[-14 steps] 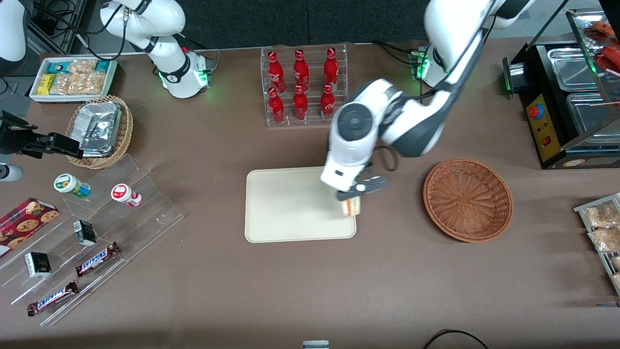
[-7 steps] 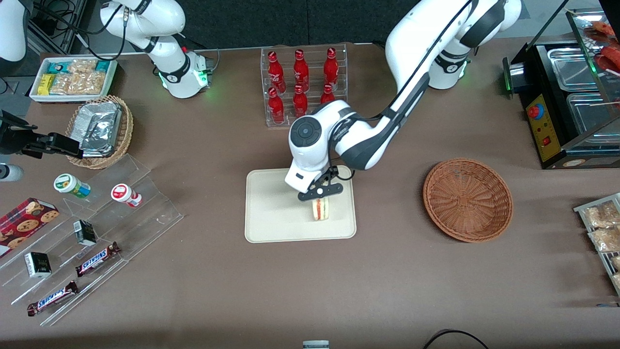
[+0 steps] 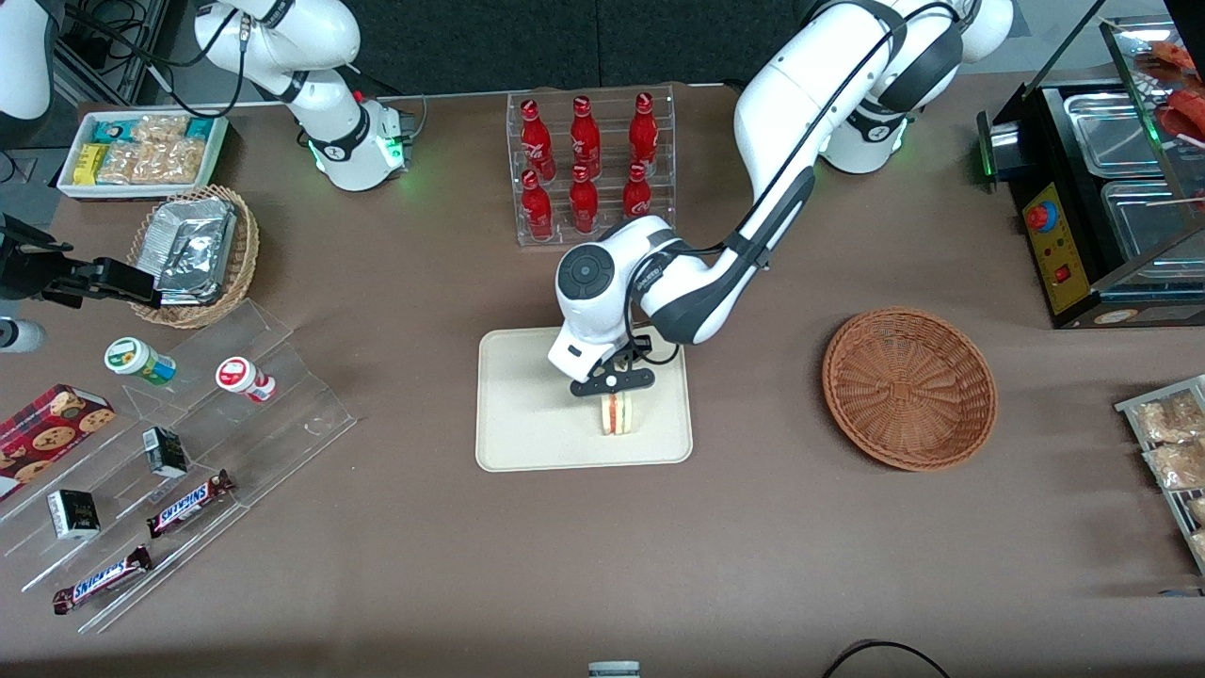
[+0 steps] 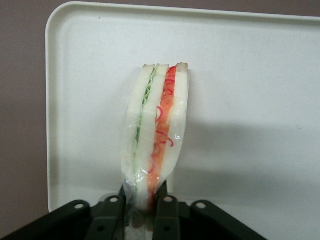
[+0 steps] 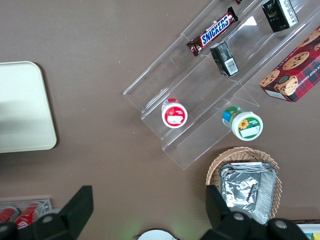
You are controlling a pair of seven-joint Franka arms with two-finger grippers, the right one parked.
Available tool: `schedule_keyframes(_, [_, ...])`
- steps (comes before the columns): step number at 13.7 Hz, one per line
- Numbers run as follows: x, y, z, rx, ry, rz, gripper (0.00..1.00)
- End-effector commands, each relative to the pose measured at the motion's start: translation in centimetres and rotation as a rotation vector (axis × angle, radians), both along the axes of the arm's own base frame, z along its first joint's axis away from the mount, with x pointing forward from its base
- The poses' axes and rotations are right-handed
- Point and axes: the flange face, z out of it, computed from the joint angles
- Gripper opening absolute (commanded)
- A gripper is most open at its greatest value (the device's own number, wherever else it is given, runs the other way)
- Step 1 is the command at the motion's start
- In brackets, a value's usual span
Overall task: Place sandwich from basket to tray
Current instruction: 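Lower the sandwich onto the tray and open the left gripper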
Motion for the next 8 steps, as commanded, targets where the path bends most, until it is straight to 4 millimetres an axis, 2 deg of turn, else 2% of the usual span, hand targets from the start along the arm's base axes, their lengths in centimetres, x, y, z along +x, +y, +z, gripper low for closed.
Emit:
schedule_keyframes(1, [0.6, -0.5, 1.2, -0.001, -0.028, -0.015, 0.99])
schedule_keyframes(2, [0.9, -0.3, 2.0, -0.004, -0.034, -0.006, 0.99])
schedule_keyframes(5, [2.2, 0.6, 7.2, 0.008, -0.042, 0.031, 0.99])
schedule_keyframes(7, [3.2, 3.1, 11.6, 0.051, -0.031, 0.087, 0.99])
schedule_keyframes(8, [4.0, 5.2, 14.8, 0.05, -0.031, 0.12, 0.99])
